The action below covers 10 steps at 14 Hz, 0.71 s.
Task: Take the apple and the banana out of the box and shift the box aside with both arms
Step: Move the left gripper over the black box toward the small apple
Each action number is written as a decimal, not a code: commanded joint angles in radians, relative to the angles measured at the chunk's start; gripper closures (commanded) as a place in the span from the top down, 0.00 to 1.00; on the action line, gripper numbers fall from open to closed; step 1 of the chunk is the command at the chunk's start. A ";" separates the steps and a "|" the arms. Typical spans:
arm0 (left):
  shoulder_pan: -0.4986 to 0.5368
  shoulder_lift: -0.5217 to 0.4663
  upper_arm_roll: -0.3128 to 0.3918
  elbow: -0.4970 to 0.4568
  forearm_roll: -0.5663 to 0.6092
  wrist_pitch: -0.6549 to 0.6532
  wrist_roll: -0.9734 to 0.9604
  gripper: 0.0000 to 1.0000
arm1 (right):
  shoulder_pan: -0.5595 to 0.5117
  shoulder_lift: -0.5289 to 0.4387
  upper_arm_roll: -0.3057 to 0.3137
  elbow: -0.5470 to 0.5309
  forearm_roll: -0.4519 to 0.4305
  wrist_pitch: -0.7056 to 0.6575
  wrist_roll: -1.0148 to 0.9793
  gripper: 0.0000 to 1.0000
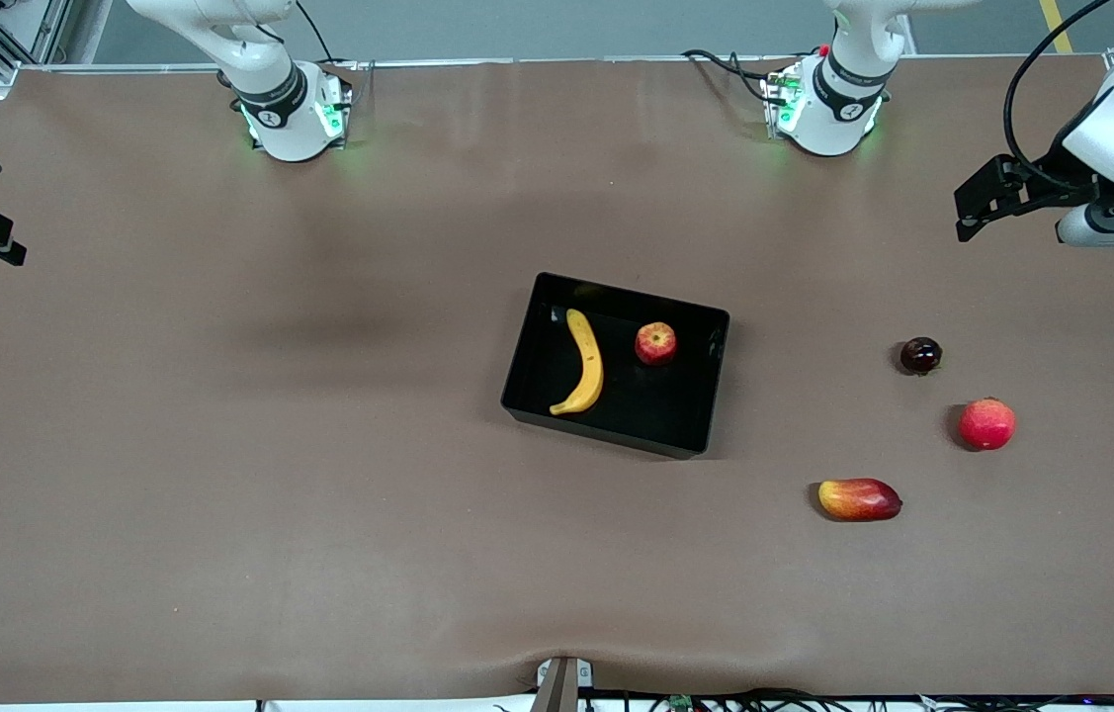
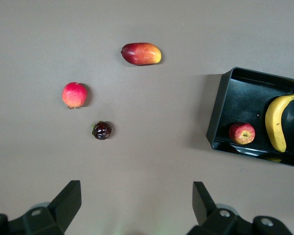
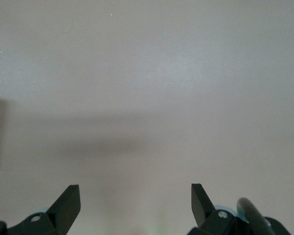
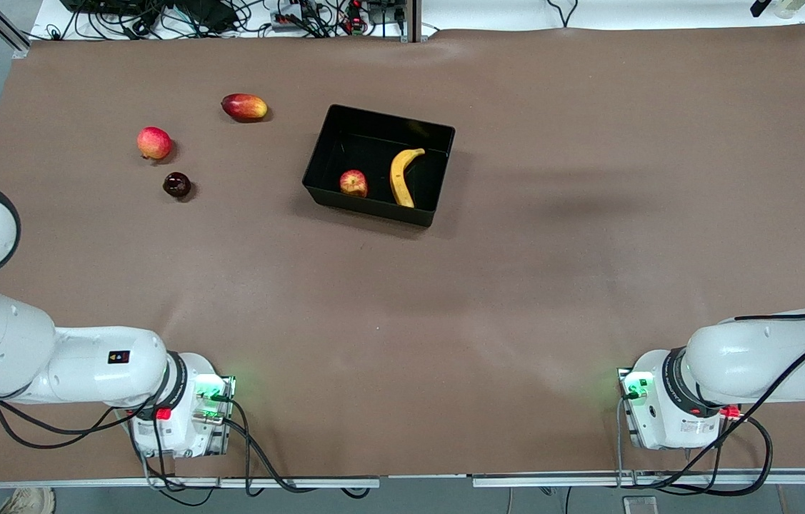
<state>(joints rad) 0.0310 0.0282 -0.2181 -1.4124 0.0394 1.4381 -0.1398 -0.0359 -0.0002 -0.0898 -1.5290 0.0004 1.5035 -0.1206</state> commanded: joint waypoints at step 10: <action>-0.019 0.062 -0.111 -0.046 -0.003 0.115 -0.009 1.00 | -0.019 0.003 0.012 0.015 0.007 -0.012 0.013 1.00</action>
<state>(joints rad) 0.0212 0.0681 -0.2884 -1.4300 0.0392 1.4994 -0.1407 -0.0359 -0.0001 -0.0901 -1.5290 0.0004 1.5034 -0.1205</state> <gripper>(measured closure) 0.000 0.000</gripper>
